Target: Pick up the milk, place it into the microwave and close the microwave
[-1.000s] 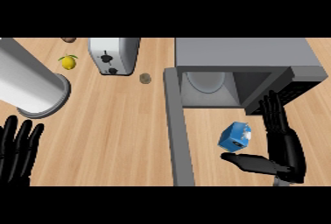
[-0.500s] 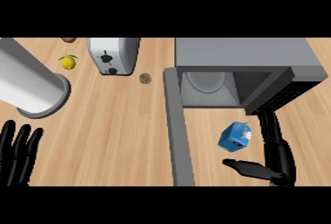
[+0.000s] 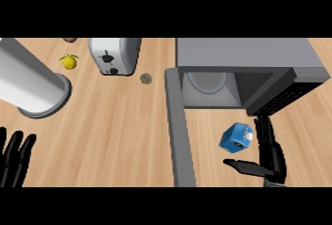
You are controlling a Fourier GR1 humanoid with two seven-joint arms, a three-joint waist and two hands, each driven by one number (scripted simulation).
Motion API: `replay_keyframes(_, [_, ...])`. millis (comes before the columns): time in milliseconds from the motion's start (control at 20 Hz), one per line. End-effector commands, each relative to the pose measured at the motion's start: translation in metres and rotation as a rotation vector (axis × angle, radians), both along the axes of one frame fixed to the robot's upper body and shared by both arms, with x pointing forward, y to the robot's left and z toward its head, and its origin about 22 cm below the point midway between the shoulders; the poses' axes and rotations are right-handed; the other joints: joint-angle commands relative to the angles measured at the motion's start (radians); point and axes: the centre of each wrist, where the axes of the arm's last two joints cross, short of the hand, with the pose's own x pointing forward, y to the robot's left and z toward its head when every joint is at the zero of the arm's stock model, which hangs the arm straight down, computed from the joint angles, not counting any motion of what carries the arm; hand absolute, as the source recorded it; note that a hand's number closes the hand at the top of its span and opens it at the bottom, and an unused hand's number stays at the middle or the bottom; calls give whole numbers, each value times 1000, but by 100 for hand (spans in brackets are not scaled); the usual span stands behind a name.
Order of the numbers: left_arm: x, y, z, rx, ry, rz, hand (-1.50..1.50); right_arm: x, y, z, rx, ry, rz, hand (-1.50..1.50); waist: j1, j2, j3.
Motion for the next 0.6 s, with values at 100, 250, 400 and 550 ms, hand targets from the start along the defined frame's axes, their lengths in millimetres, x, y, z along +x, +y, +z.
replay_keyframes(100, [-17,-8,3,4,13,6,-150,11,-13,-20,1,25,-11,-150,2,-1,0])
replay_keyframes(250, [-4,-13,0,11,15,0,-150,14,-19,-37,-3,11,3,-150,2,1,0])
replay_keyframes(400, [-3,-21,-2,1,-8,-15,-150,10,-9,-44,-8,19,38,-150,1,0,0])
replay_keyframes(550, [0,-2,-4,-13,4,6,-150,4,-27,-50,-74,-10,143,150,7,3,0])
